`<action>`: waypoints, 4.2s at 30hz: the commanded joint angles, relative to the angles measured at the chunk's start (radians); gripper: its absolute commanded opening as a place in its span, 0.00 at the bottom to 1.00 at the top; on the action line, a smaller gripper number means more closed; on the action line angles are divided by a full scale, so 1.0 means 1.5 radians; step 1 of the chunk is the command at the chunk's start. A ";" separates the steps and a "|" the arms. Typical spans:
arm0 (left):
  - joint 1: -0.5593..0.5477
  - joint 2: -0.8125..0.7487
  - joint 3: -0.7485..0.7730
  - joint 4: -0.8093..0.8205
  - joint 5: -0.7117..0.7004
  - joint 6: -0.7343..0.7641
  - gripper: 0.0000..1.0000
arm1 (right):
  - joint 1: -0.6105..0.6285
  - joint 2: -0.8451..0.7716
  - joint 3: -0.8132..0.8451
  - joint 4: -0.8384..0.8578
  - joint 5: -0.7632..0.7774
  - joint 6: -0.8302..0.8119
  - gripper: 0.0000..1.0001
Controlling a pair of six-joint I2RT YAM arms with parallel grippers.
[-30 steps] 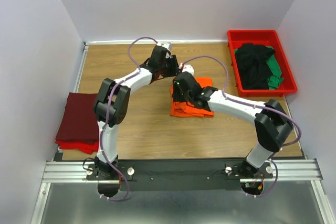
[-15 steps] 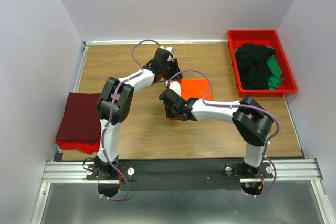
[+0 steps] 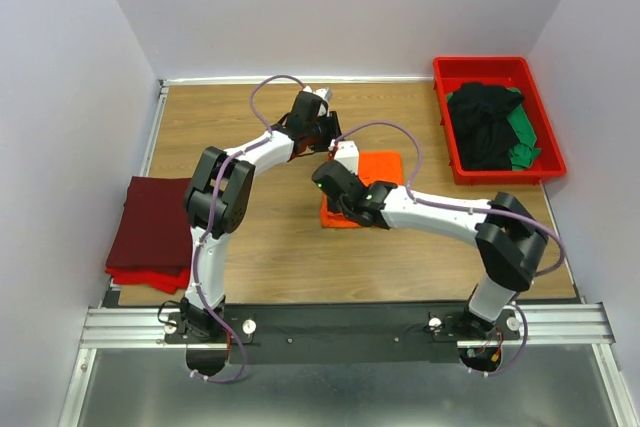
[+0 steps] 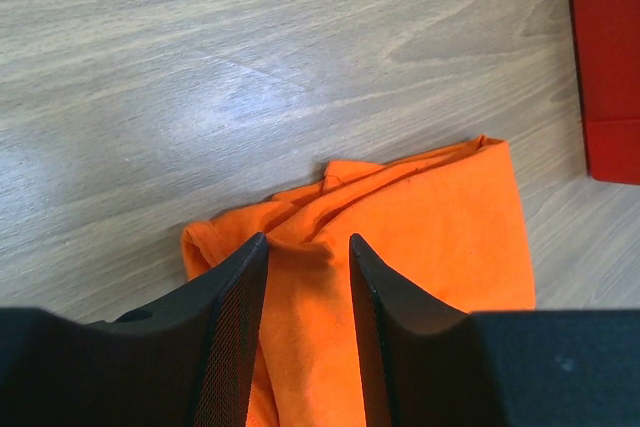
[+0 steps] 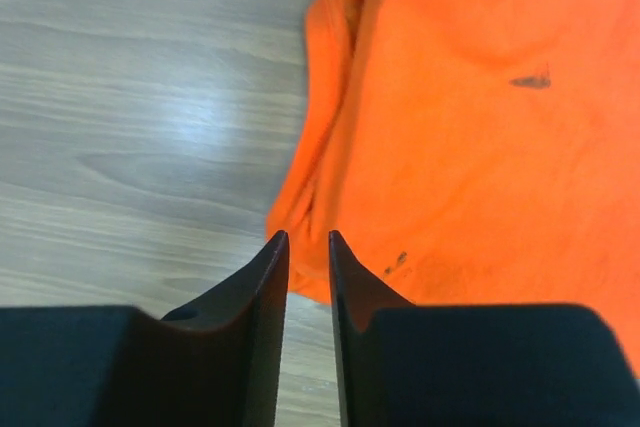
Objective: Fold and stack the t-shirts
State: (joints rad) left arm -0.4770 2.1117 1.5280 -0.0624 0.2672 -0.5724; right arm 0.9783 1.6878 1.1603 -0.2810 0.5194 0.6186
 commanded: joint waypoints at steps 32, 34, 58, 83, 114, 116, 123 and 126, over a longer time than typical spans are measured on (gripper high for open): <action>0.001 -0.003 0.021 -0.005 0.035 0.008 0.46 | 0.007 0.115 0.050 -0.042 -0.001 0.020 0.49; 0.001 -0.002 0.020 -0.005 0.036 0.008 0.46 | 0.013 0.124 0.054 -0.042 0.000 0.018 0.49; 0.002 -0.001 0.024 -0.012 0.034 0.011 0.46 | -0.013 0.060 0.007 -0.042 0.018 0.025 0.01; 0.003 -0.066 -0.032 -0.050 -0.044 -0.027 0.59 | -0.055 -0.058 -0.045 -0.042 -0.016 0.020 0.00; -0.033 -0.052 -0.024 -0.040 -0.014 -0.047 0.01 | -0.055 -0.085 -0.040 -0.041 -0.020 0.020 0.00; -0.033 -0.063 -0.021 -0.041 -0.013 -0.047 0.00 | -0.055 -0.111 -0.042 -0.042 -0.016 0.018 0.00; -0.033 -0.095 -0.013 -0.045 -0.015 -0.050 0.00 | -0.055 -0.162 -0.038 -0.042 -0.029 0.009 0.00; -0.033 -0.116 -0.021 -0.046 -0.026 -0.050 0.00 | -0.054 -0.178 -0.037 -0.042 -0.040 0.007 0.00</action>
State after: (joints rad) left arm -0.5240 2.0136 1.4792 -0.1322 0.2291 -0.6521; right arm 0.9009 1.4555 1.0946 -0.3416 0.4858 0.6369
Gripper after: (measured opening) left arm 0.008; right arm 0.008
